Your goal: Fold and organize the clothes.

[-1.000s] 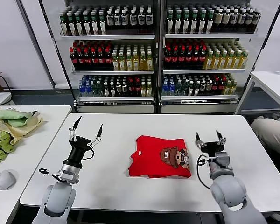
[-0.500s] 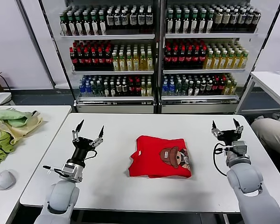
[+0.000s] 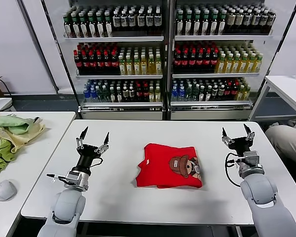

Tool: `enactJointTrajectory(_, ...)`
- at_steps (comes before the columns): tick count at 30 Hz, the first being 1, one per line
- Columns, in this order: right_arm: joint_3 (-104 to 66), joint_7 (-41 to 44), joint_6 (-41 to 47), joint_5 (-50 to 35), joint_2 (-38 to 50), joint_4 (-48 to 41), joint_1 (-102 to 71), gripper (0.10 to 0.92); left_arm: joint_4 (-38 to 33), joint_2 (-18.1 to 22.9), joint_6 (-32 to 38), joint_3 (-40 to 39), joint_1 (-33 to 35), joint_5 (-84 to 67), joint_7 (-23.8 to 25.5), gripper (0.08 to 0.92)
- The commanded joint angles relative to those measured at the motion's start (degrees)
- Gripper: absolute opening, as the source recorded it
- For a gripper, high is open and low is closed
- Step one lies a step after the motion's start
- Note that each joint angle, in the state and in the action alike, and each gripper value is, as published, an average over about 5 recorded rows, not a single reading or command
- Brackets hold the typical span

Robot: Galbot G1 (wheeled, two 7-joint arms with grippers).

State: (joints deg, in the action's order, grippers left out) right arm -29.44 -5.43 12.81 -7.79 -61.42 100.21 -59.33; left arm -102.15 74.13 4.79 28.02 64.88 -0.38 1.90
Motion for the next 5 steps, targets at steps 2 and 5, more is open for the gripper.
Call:
enactJointTrajectory(2, 0.5, 2.0, -0.8, 6.1, -0.5, -1.5, 0.4, 0.823, 1.0, 0.2, -0.4, 0.1, -0.6, -0.5, -1.0, 0.823)
enactJointTrajectory(5, 0.6, 1.8, -0.6, 5.7, -0.5, -1.9, 1.0, 0.823, 0.7, 0.3, -0.5, -0.1, -0.3, -0.2, -1.0, 0.823)
